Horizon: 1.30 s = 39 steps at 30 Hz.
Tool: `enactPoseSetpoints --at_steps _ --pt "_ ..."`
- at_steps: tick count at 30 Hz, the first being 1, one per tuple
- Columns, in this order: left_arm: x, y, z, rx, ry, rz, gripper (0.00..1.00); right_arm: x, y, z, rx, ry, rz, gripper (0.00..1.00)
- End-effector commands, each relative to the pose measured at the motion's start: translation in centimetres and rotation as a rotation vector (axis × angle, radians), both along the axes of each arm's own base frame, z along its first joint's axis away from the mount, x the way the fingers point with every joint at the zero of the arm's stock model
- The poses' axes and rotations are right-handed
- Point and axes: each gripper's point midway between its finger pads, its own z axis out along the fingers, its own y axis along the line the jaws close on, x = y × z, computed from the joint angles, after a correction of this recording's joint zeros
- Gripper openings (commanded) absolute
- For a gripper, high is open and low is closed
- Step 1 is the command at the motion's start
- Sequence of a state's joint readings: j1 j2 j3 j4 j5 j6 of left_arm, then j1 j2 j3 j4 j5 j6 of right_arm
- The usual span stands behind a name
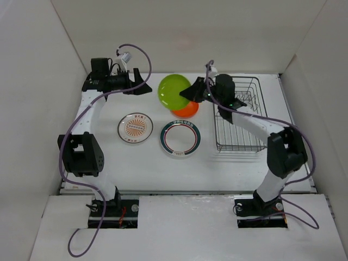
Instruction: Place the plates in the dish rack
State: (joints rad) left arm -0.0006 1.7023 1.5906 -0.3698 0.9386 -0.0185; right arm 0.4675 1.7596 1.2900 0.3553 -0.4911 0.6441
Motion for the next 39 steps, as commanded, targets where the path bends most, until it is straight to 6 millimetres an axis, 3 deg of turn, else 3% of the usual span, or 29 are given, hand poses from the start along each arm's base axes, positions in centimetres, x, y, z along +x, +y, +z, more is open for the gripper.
enactPoseSetpoints --at_steps 1,4,8,12,18,19,20,28,37,39 --pt "1.1 1.6 0.6 0.063 -0.042 0.106 1.00 3.1 -9.0 4.1 -0.136 -0.082 -0.391 0.00" --pt "1.5 1.9 0.2 0.124 -0.051 0.160 1.00 3.3 -15.6 4.4 -0.318 -0.048 -0.628 0.00" --pt "2.4 1.8 0.2 0.208 -0.082 0.219 1.00 2.8 -21.8 3.6 -0.519 0.022 -0.784 0.00" --pt "2.8 1.8 -0.2 0.282 -0.095 0.275 1.00 3.4 -25.7 2.9 -0.651 0.059 -0.879 0.00" --pt "2.8 2.0 0.5 0.300 -0.114 0.303 1.00 4.2 -27.5 0.5 -0.746 0.102 -0.915 0.00" --pt "2.7 2.0 0.0 0.303 -0.104 0.301 1.00 4.3 -27.6 1.1 -0.742 0.093 -0.928 0.00" --pt "2.5 2.0 0.5 0.300 -0.114 0.303 1.00 4.5 -27.6 -0.3 -0.777 0.115 -0.911 0.00" --pt "2.0 2.1 0.5 0.306 -0.120 0.299 1.00 5.4 -28.4 -2.4 -0.836 0.151 -0.897 0.00" --pt "1.8 2.0 0.2 0.303 -0.111 0.290 1.00 6.2 -28.1 -4.4 -0.852 0.181 -0.853 0.00" --pt "1.8 2.0 0.2 0.303 -0.111 0.290 1.00 6.4 -27.9 -4.7 -0.848 0.182 -0.844 0.04"
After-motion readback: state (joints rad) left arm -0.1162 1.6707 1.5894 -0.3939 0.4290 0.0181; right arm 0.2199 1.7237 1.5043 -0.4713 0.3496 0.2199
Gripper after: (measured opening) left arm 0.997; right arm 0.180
